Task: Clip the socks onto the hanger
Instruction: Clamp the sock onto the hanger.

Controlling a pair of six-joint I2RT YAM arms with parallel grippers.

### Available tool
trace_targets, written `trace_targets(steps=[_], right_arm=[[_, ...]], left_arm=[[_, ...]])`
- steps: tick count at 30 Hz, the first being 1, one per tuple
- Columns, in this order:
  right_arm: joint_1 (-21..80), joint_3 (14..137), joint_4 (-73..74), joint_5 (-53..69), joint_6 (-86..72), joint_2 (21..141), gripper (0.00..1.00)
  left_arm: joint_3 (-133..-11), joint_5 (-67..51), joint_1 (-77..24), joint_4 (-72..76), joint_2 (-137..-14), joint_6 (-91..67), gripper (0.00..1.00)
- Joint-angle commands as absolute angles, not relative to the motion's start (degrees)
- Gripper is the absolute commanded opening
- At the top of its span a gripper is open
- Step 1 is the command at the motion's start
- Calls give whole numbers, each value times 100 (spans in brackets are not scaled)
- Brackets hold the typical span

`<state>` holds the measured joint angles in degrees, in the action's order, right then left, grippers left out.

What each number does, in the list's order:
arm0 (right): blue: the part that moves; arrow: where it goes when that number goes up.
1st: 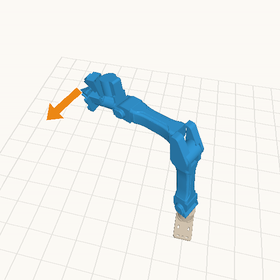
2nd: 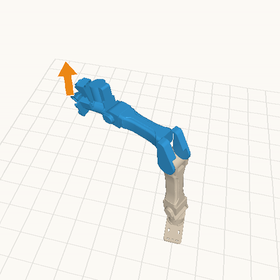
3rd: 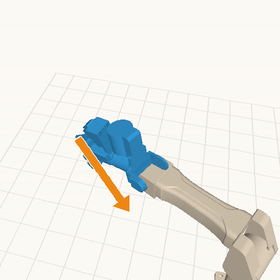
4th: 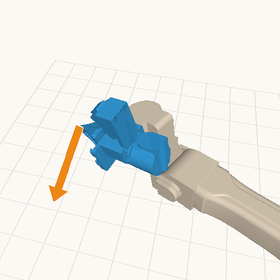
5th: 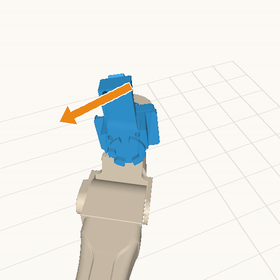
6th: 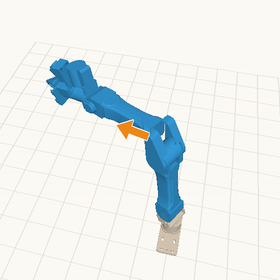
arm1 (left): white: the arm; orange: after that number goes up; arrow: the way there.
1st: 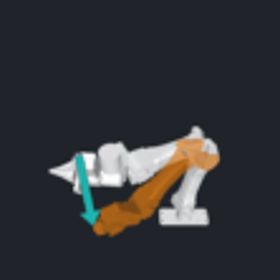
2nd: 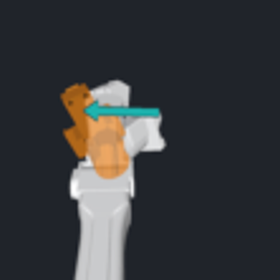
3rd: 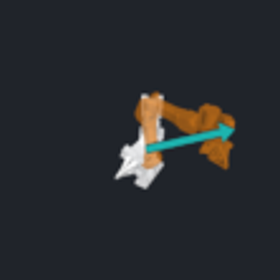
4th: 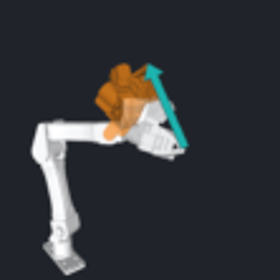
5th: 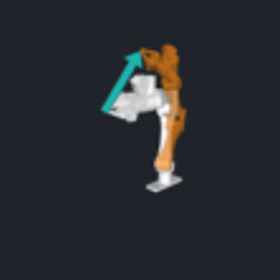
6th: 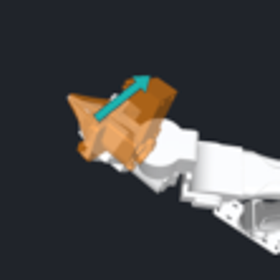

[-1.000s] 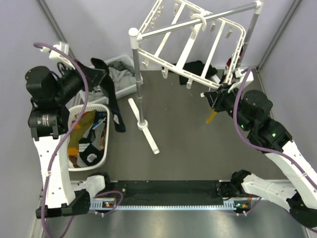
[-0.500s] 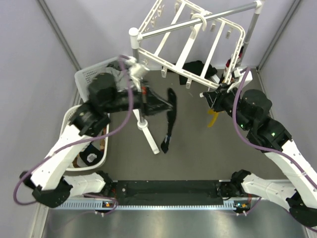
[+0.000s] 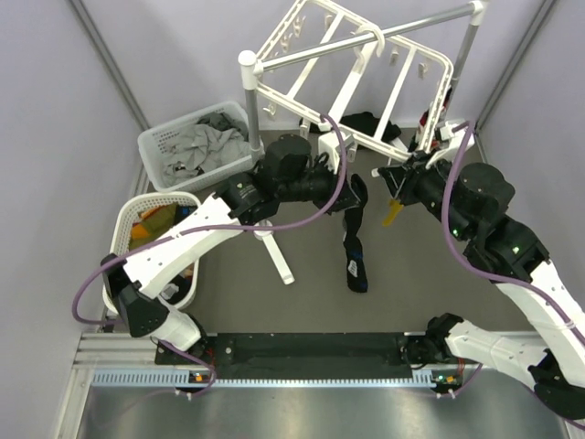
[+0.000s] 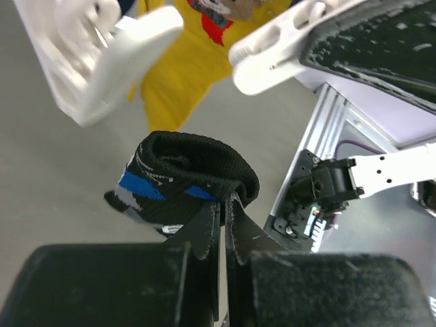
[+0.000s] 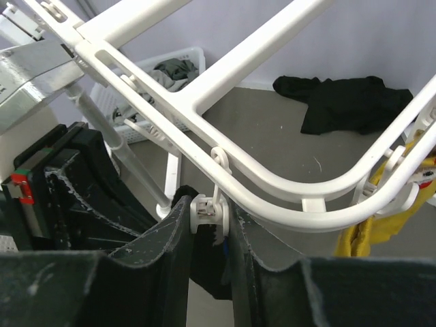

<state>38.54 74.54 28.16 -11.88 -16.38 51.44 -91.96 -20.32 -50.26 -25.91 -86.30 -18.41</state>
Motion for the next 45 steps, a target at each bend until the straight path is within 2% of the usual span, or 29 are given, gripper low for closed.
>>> trace_targets(steps=[1,22,45], right_arm=[[3832,7805,2768,-976,-1494,5106,0],[3832,7770,2962,-861,-1362,5352,0],[3832,7734,3032,-949,-1433,5511,0]], left_arm=[[-9676,-1582,-5159,-2549,-8701,-1460,0],[-10309,-1617,-5265,-2549,-9097,-1125,0],[-10432,-1837,-5344,-2267,-8991,-1081,0]])
